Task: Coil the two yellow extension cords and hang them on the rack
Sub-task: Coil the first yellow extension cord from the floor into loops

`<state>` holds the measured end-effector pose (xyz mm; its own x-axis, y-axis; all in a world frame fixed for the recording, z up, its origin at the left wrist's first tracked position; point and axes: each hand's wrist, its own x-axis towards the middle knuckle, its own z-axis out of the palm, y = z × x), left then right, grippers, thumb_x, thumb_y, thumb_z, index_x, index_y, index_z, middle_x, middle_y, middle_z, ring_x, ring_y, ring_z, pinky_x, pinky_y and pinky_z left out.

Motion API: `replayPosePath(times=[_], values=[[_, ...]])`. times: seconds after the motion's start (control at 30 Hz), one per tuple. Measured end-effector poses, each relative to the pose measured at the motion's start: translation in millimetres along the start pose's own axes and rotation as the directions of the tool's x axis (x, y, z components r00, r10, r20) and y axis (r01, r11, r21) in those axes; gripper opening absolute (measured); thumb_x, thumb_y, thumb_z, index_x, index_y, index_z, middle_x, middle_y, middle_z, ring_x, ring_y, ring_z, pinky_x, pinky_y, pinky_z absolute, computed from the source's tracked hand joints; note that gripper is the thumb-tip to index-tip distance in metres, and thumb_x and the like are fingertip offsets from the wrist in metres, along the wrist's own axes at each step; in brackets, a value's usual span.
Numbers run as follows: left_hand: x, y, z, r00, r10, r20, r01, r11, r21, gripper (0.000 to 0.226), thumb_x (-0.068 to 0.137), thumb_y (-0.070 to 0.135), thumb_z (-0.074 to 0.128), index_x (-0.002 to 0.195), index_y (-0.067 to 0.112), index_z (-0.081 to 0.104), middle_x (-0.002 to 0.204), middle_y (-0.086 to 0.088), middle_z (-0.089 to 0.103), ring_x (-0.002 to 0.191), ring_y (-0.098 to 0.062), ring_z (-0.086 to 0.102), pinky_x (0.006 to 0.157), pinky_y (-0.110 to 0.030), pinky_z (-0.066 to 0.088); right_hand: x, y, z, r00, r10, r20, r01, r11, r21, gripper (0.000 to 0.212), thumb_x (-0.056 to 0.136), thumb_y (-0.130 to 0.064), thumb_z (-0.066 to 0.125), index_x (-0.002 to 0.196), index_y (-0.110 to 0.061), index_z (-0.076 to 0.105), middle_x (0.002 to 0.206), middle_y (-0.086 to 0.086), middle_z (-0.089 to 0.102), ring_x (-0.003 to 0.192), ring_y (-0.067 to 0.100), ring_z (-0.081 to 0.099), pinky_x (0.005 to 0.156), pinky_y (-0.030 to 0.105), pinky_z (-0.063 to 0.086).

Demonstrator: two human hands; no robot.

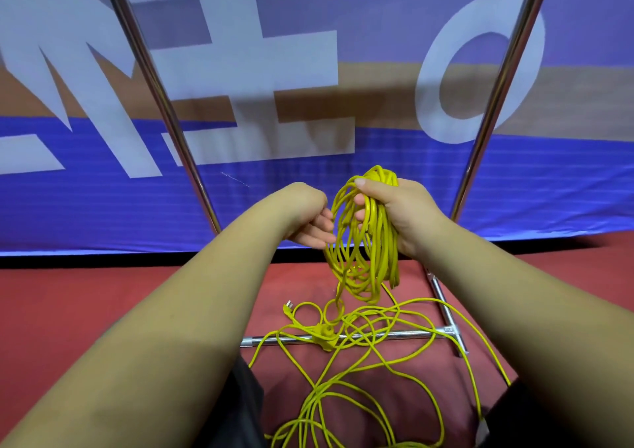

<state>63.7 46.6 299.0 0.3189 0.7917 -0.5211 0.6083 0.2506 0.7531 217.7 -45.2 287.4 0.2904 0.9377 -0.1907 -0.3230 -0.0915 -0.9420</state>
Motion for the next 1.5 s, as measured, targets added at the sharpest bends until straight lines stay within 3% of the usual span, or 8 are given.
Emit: replayPosePath(times=[0.2,0.4,0.57,0.7,0.87,1.17,1.37,1.5], values=[[1,-30,21,0.882,0.084,0.464,-0.329,0.814,0.479,0.013,0.096,0.022,0.072,0.108,0.022,0.067,0.099,-0.002,0.070,0.091,-0.014,0.067,0.085,-0.039,0.055,8,-12,-11,0.992,-0.025,-0.120,0.042,0.989,0.141,0.022,0.097,-0.021,0.076,0.081,-0.008,0.068,0.066,0.005,0.065,0.050,0.016,0.060,0.051,0.028,0.051],[9,-26,34,0.880,0.354,0.318,-0.475,0.606,0.638,0.022,0.100,0.035,0.067,0.085,0.019,0.066,0.075,0.006,0.066,0.070,-0.011,0.059,0.070,-0.028,0.046,13,-23,-22,0.987,-0.023,-0.156,0.055,0.977,0.206,0.033,0.092,-0.035,0.083,0.075,-0.011,0.067,0.061,0.002,0.061,0.049,0.014,0.058,0.051,0.028,0.050],[-5,-13,14,0.893,0.409,0.186,-0.446,0.858,0.257,0.018,0.107,0.022,0.054,0.093,0.014,0.061,0.078,-0.004,0.065,0.071,-0.021,0.073,0.078,-0.046,0.061,14,-38,-33,0.985,-0.056,-0.161,0.086,0.979,0.183,0.031,0.091,-0.025,0.083,0.070,-0.016,0.062,0.063,0.000,0.057,0.047,0.012,0.050,0.049,0.026,0.045],[-23,11,-5,0.760,0.648,-0.044,-0.632,0.753,0.184,0.014,0.102,0.022,0.060,0.092,0.020,0.070,0.070,0.001,0.059,0.058,-0.016,0.063,0.062,-0.037,0.057,16,-47,-44,0.985,-0.070,-0.159,0.097,0.981,0.167,0.026,0.093,-0.020,0.079,0.074,-0.014,0.063,0.062,0.000,0.054,0.043,0.011,0.046,0.048,0.023,0.042],[-42,20,-9,0.599,0.794,-0.104,-0.745,0.600,0.291,0.015,0.103,0.030,0.059,0.097,0.028,0.072,0.066,0.019,0.055,0.061,-0.004,0.048,0.063,-0.026,0.046,17,-42,-51,0.986,-0.041,-0.162,0.062,0.990,0.128,0.024,0.094,-0.020,0.078,0.073,-0.014,0.066,0.063,-0.001,0.055,0.044,0.011,0.047,0.045,0.022,0.041],[-22,0,-13,0.766,0.642,-0.048,-0.572,0.713,0.404,0.020,0.104,0.034,0.055,0.089,0.029,0.067,0.077,0.007,0.065,0.068,-0.009,0.069,0.076,-0.046,0.061,17,-25,-47,0.981,-0.012,-0.195,0.024,0.998,0.062,0.020,0.092,-0.023,0.080,0.078,-0.012,0.069,0.063,-0.001,0.061,0.047,0.013,0.051,0.049,0.027,0.046],[6,-24,-8,0.872,0.458,0.175,-0.470,0.679,0.564,0.016,0.100,0.040,0.065,0.094,0.025,0.066,0.086,0.006,0.073,0.084,-0.014,0.070,0.085,-0.041,0.059,13,-25,-43,0.984,-0.008,-0.180,0.034,0.989,0.141,0.024,0.094,-0.019,0.077,0.075,-0.012,0.065,0.061,0.001,0.059,0.046,0.015,0.051,0.049,0.027,0.047],[13,-39,11,0.857,0.334,0.392,-0.515,0.580,0.632,0.016,0.100,0.042,0.064,0.096,0.027,0.066,0.088,0.011,0.066,0.079,-0.005,0.057,0.077,-0.027,0.046,11,-19,-38,0.989,-0.023,-0.149,0.037,0.995,0.096,0.016,0.094,-0.019,0.079,0.087,-0.009,0.069,0.063,0.003,0.061,0.048,0.018,0.054,0.053,0.032,0.050]])
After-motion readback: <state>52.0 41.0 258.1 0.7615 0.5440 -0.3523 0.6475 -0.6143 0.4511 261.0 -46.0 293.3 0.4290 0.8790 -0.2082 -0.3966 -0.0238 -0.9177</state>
